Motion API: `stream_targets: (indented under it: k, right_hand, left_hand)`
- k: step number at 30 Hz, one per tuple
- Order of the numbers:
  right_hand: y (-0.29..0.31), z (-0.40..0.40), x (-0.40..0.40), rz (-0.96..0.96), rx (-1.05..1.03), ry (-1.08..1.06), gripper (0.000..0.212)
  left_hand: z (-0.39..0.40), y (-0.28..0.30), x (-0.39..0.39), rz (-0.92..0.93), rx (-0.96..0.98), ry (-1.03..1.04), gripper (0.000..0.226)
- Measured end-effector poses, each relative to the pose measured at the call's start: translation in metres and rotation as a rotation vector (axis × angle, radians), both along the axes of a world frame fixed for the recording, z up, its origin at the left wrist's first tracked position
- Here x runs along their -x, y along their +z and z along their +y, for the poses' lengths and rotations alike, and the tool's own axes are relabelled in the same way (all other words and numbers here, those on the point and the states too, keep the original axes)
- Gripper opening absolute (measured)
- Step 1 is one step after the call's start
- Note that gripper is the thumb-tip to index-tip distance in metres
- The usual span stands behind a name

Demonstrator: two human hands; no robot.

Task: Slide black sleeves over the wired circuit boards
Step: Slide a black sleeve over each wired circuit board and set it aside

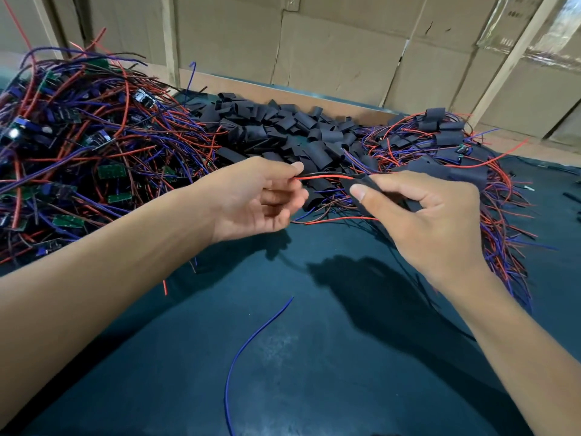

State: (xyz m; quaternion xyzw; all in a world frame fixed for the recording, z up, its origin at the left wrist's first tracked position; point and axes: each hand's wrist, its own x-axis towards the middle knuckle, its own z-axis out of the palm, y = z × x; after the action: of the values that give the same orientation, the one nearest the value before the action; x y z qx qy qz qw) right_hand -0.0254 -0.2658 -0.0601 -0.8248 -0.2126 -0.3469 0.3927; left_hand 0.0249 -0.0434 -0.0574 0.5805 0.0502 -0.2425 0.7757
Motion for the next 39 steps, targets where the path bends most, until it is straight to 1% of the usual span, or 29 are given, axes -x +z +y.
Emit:
stream_targets:
  k: [2, 4, 5, 6, 10, 13, 17, 21, 23, 25, 27, 28, 31, 32, 35, 39]
  right_hand:
    - [-0.001, -0.001, -0.001, -0.001, 0.001, 0.007, 0.017]
    - [-0.003, -0.003, -0.004, 0.018, 0.021, 0.009, 0.007]
    - [-0.004, -0.005, -0.006, 0.029, 0.043, 0.008, 0.004]
    - [-0.006, -0.006, -0.008, 0.037, 0.071, 0.003, 0.006]
    - [-0.008, -0.009, -0.012, 0.049, 0.195, -0.024, 0.008]
    - [-0.008, -0.009, -0.011, 0.037, 0.24, -0.056, 0.019]
    - [-0.008, -0.004, -0.01, -0.018, 0.25, -0.1, 0.034]
    - [-0.007, -0.001, -0.007, -0.055, 0.268, -0.103, 0.035]
    - [-0.007, -0.001, -0.007, -0.061, 0.285, -0.096, 0.033]
    - [-0.007, 0.0, -0.006, -0.051, 0.292, -0.082, 0.032]
    - [-0.008, 0.001, -0.007, -0.043, 0.29, -0.067, 0.032]
    - [-0.008, 0.001, -0.006, -0.04, 0.29, -0.061, 0.032]
    - [-0.008, 0.002, -0.006, -0.036, 0.282, -0.048, 0.032]
    - [-0.008, 0.002, -0.006, -0.034, 0.279, -0.048, 0.032]
    - [-0.008, 0.003, -0.005, -0.022, 0.266, -0.056, 0.034]
    - [-0.008, 0.004, -0.004, 0.01, 0.244, -0.043, 0.033]
  left_hand:
    - [0.002, 0.002, -0.002, 0.062, 0.181, 0.07, 0.008]
    - [0.003, 0.002, -0.003, 0.045, 0.277, 0.121, 0.023]
    - [0.004, 0.001, -0.005, 0.012, 0.296, 0.137, 0.025]
    - [0.004, 0.002, -0.005, -0.026, 0.306, 0.145, 0.024]
    - [0.008, 0.008, -0.007, -0.136, 0.314, 0.184, 0.014]
    - [0.008, 0.012, -0.004, -0.247, 0.273, 0.167, 0.011]
    - [-0.001, 0.008, 0.009, -0.415, 0.129, 0.04, 0.012]
    - [-0.015, 0.003, 0.019, -0.51, -0.007, -0.015, 0.012]
    - [-0.016, 0.0, 0.02, -0.527, -0.053, 0.006, 0.012]
    - [-0.016, -0.001, 0.02, -0.524, -0.09, 0.024, 0.007]
    - [-0.016, -0.002, 0.018, -0.517, -0.086, 0.025, 0.005]
    - [-0.015, -0.002, 0.018, -0.517, -0.07, 0.015, 0.008]
    - [-0.014, 0.001, 0.017, -0.521, -0.023, -0.056, 0.029]
    - [-0.013, 0.002, 0.016, -0.525, -0.012, -0.078, 0.03]
    - [-0.013, 0.002, 0.016, -0.53, -0.002, -0.069, 0.023]
    - [-0.014, -0.002, 0.016, -0.535, -0.063, 0.004, 0.015]
